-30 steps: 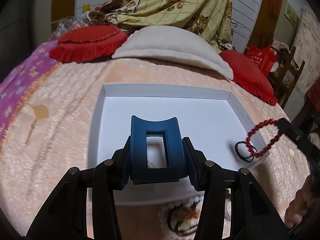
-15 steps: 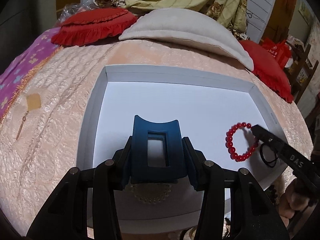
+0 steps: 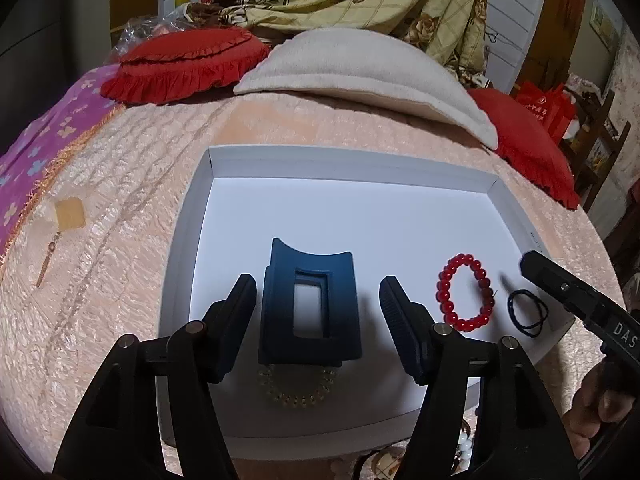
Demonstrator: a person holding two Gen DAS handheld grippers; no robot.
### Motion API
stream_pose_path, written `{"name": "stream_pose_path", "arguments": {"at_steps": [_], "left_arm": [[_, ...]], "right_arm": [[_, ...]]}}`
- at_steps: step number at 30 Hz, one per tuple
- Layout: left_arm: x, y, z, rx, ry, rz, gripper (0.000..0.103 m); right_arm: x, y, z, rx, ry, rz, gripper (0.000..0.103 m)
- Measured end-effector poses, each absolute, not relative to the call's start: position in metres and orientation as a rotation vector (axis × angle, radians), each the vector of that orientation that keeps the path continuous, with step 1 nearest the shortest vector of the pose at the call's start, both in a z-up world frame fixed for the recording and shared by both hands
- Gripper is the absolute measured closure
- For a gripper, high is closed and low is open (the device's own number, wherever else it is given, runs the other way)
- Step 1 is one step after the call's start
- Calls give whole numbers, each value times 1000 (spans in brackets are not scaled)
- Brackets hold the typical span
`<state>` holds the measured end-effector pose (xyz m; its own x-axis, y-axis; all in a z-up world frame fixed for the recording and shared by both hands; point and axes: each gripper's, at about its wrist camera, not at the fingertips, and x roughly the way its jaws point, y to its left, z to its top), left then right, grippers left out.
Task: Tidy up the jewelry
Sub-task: 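Open both tools over the box to drop the blue clip and red bracelet, then grasp the white bead bracelet with the left tool while the right tool grasps the brown wooden bead bracelet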
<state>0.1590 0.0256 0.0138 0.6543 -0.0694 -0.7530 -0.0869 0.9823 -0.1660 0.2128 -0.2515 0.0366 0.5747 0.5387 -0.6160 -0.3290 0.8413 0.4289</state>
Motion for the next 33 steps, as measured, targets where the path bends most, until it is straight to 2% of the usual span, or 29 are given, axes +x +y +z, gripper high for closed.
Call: {"name": "stream_pose_path", "arguments": {"at_steps": [5, 11, 13, 15, 17, 33], "left_arm": [[144, 30, 27, -188, 828, -32, 39], [83, 40, 48, -157, 760, -95, 39], [66, 38, 44, -134, 775, -98, 43], [54, 33, 33, -111, 829, -87, 54], [50, 29, 19, -131, 889, -100, 56], [33, -2, -12, 9, 964, -52, 56]], "right_arm": [[191, -276, 54, 240, 740, 493, 61], [147, -307, 70, 160, 683, 471, 61], [131, -316, 69, 130, 698, 463, 61], [122, -322, 67, 113, 721, 446, 61], [111, -327, 64, 120, 749, 434, 61], [103, -331, 58, 90, 783, 441, 61]]}}
